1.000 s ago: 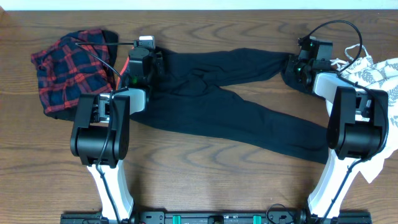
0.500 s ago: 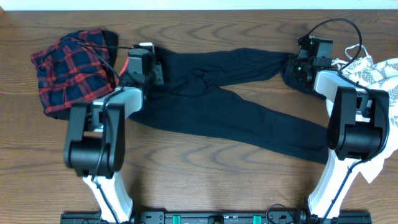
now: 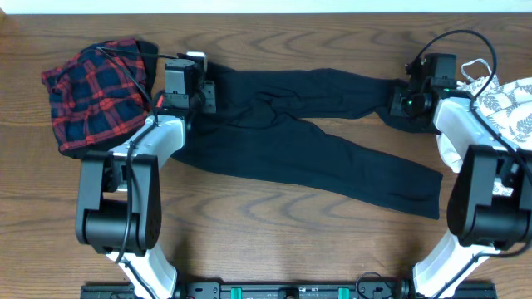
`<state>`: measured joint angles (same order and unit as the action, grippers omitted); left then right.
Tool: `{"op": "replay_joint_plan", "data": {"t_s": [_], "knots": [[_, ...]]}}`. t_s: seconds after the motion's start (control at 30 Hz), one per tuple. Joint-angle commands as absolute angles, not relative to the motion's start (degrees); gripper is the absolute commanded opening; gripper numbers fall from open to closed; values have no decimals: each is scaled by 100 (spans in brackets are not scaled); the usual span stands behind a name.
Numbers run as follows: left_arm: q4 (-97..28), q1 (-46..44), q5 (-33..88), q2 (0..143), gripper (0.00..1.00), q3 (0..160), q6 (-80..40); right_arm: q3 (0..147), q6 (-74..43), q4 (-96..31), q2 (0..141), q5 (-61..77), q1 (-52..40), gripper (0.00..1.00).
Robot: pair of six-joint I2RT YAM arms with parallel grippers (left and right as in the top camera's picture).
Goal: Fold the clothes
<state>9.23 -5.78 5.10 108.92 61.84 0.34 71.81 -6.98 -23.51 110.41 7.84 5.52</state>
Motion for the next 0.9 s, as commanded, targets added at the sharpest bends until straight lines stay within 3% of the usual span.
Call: {"op": "replay_joint_plan", "data": {"t_s": [0.0,0.13,0.27,0.3,0.57,0.87], "knots": [[902,-558,687,11227,41,6243,327,7157,-727,-2585,10864,709,556,11],[902,-558,687,11513,22,6243,342,7157,-727,-2845,10864,711,556,9],[958,-556,672,11743,19,6246,344,7157,-729,-2934,10864,716,554,8],[1013,-552,600,11791,12,6246,344,7157,-727,-2941,10864,753,550,8],[1883,-447,-117,12422,10,6335,513,7157,-725,-2965,10864,797,451,8],[1894,-327,-305,12578,8,6622,443,7157,-725,-3068,10864,797,432,9]]}}
